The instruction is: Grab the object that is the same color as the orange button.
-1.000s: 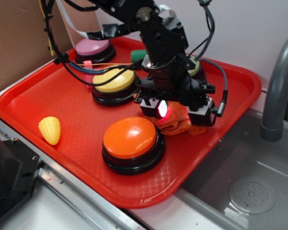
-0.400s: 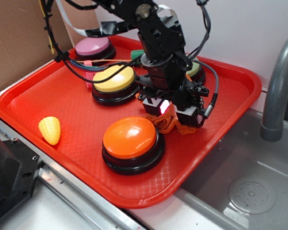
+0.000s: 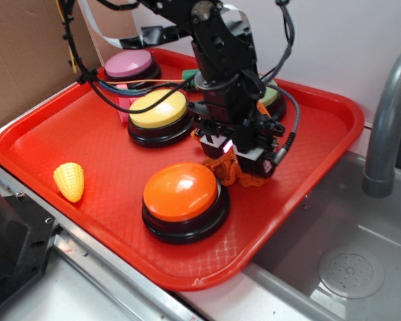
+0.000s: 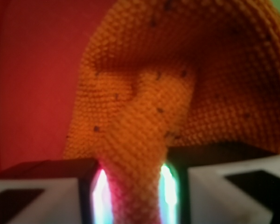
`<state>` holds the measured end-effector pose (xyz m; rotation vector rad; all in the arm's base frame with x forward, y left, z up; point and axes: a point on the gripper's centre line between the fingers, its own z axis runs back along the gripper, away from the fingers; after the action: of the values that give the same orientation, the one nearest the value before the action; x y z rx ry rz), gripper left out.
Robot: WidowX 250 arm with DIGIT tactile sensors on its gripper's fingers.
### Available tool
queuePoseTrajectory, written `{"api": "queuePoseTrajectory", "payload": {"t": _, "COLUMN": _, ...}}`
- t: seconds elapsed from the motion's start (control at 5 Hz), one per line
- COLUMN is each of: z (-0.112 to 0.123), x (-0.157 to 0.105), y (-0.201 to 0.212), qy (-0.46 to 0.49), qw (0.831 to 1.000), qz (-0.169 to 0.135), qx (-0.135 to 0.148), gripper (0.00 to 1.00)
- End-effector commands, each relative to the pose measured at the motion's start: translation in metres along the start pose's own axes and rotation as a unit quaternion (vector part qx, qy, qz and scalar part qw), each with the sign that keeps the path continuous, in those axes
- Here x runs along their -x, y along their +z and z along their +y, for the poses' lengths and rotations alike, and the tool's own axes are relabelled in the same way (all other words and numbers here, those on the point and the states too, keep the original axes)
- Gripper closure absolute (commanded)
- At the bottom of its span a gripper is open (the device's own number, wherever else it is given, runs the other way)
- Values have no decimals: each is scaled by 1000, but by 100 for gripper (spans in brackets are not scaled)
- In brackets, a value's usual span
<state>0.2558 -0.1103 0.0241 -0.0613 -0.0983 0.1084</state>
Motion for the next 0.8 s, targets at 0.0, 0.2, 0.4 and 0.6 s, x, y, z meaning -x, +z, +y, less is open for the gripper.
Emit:
{"api": "queuePoseTrajectory", "payload": {"t": 0.0, "z": 46, "x": -11, "y": 98, "qy": -133, "qw": 990, "qz": 38, "qx": -10, "gripper": 100}}
{"api": "queuePoseTrajectory", "payload": {"t": 0.2, "z": 85, "x": 9, "y": 119, "qy": -140, "qw": 988, "qz": 55, "qx": -24, "gripper": 100}}
{"api": "queuePoseTrajectory", "payload": {"t": 0.4, "z": 119, "x": 37, "y": 135, "qy": -103, "qw": 992, "qz": 65, "qx": -42, "gripper": 100}}
{"api": "queuePoseTrajectory", "payload": {"t": 0.6, "z": 135, "x": 49, "y": 135, "qy": -73, "qw": 995, "qz": 46, "qx": -48, "gripper": 100}}
